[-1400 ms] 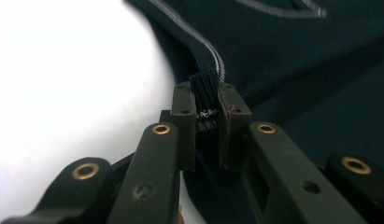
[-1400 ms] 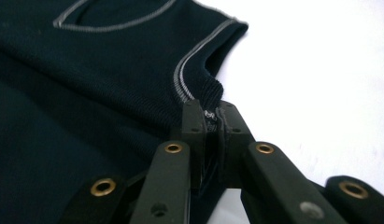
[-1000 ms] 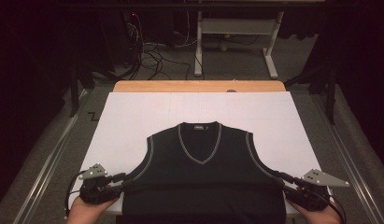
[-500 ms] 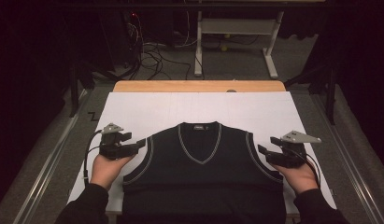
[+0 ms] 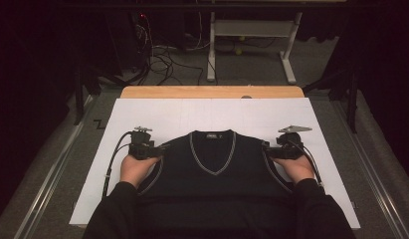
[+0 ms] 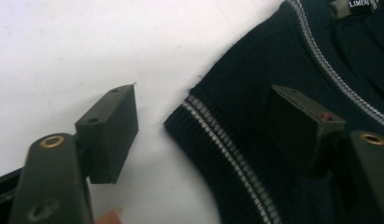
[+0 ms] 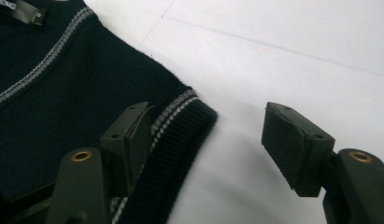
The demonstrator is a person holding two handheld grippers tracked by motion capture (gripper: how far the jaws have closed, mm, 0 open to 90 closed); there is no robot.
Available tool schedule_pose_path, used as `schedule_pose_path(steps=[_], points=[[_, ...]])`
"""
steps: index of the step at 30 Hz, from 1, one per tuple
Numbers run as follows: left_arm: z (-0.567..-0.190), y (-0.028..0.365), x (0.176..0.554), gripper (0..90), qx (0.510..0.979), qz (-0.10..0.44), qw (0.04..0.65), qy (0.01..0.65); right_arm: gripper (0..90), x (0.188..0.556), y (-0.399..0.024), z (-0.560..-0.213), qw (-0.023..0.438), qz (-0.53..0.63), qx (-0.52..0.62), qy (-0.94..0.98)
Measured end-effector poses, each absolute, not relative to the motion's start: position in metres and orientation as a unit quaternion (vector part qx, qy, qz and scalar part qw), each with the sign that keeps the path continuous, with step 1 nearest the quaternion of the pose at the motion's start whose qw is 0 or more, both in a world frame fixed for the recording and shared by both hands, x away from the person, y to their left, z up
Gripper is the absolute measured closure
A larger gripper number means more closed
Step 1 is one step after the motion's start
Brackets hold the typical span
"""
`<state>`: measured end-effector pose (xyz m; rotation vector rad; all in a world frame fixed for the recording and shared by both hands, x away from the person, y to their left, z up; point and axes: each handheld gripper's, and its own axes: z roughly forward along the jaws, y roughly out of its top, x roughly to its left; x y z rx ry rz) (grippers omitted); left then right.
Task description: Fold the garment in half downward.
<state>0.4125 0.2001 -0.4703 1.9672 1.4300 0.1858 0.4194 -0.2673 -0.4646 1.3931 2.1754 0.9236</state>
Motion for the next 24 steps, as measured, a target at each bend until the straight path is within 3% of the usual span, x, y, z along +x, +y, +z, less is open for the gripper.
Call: schedule_pose_path(steps=[2,4,13,17,24], points=[[-0.469,0.195,0.411,34.2,0.766,0.080,0.334,0.544,35.5,0.421,-0.262,-0.466,0.197,0.327,0.495,0.780],[-0.468,0.191,0.409,38.8,0.764,0.086,0.321,0.554,37.2,0.423,-0.256,-0.466,0.202,0.313,0.489,0.789],[-0.468,0.183,0.405,65.7,0.770,0.080,0.318,0.547,70.7,0.424,-0.244,-0.464,0.186,0.311,0.487,0.795],[-0.467,0.183,0.406,70.8,0.768,0.072,0.326,0.547,79.3,0.424,-0.242,-0.463,0.179,0.313,0.487,0.795],[-0.439,0.194,0.412,72.0,0.733,0.122,0.392,0.542,80.0,0.425,-0.248,-0.443,0.226,0.350,0.484,0.769]])
